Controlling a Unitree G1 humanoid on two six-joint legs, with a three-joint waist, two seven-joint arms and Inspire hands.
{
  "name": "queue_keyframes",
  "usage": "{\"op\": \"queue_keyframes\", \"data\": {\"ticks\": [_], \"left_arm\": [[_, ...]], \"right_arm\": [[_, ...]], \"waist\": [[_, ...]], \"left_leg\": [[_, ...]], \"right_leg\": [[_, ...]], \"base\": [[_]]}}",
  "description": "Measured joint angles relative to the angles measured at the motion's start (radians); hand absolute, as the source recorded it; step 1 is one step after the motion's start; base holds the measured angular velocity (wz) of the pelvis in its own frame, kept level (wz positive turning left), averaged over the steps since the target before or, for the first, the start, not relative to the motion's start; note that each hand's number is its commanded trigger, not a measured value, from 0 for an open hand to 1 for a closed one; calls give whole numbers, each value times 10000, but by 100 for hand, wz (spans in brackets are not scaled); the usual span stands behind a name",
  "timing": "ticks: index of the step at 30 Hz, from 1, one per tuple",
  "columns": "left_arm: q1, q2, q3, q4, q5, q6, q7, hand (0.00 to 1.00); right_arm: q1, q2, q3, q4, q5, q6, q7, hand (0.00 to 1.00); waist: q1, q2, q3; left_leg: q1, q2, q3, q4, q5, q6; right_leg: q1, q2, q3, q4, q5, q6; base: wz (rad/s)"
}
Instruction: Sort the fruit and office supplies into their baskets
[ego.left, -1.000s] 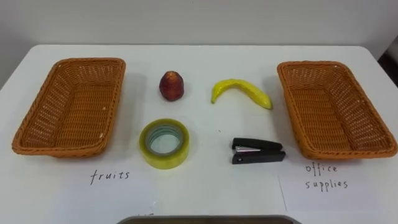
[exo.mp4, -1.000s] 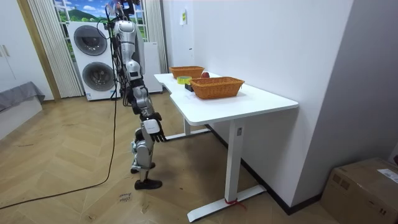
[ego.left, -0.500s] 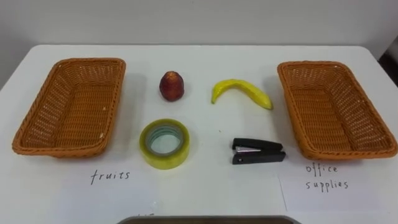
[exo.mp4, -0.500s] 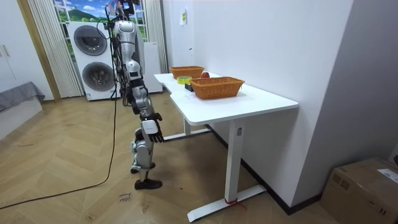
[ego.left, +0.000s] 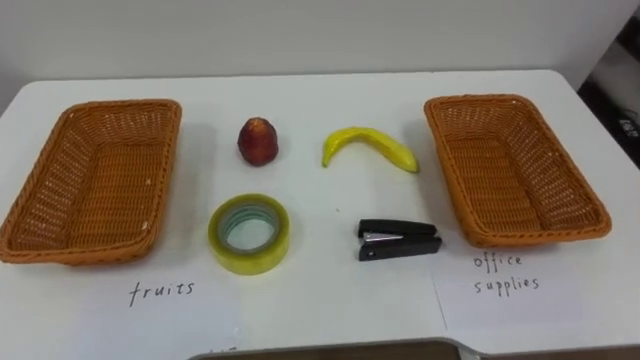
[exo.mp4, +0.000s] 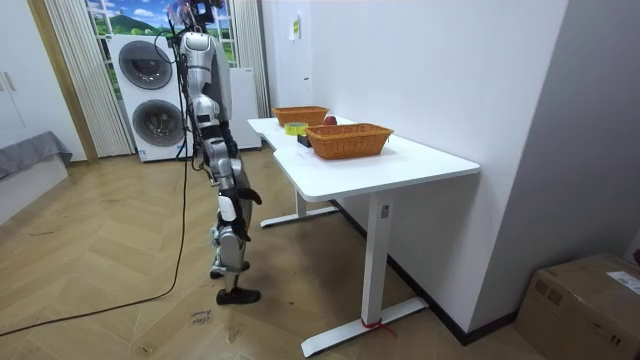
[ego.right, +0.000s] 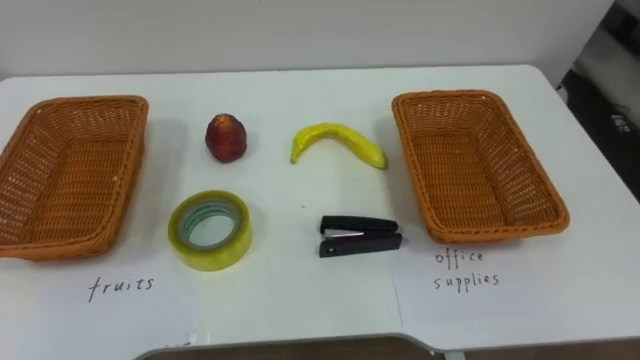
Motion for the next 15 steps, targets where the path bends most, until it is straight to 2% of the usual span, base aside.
{"op": "queue_keyframes", "data": {"ticks": [5,9,15], "left_arm": [[145,-15,93,-185,270,-2,228,0],[153,-17,85,-214,270,-3,375,0],[170,-16,74,-342,267,-3,415,0]], "right_arm": [[-89,-146,-466,-886,252,-150,-616,0],[-47,-155,-982,-1935,338,-288,-1284,0],[-137,-240,-1401,-3544,348,-484,-2581,0]], "waist": [[-141,-66,-36],[-203,-57,-69],[-409,-7,-64]], "left_leg": [[-10,-5,6,-15,-1,0],[22,-7,91,-13,0,1],[-9,-15,97,-62,3,4]], "right_leg": [[8,5,21,4,2,0],[-4,32,266,23,5,-4],[-174,7,307,199,-32,-8]], "base": [[0],[-6],[-3]]}}
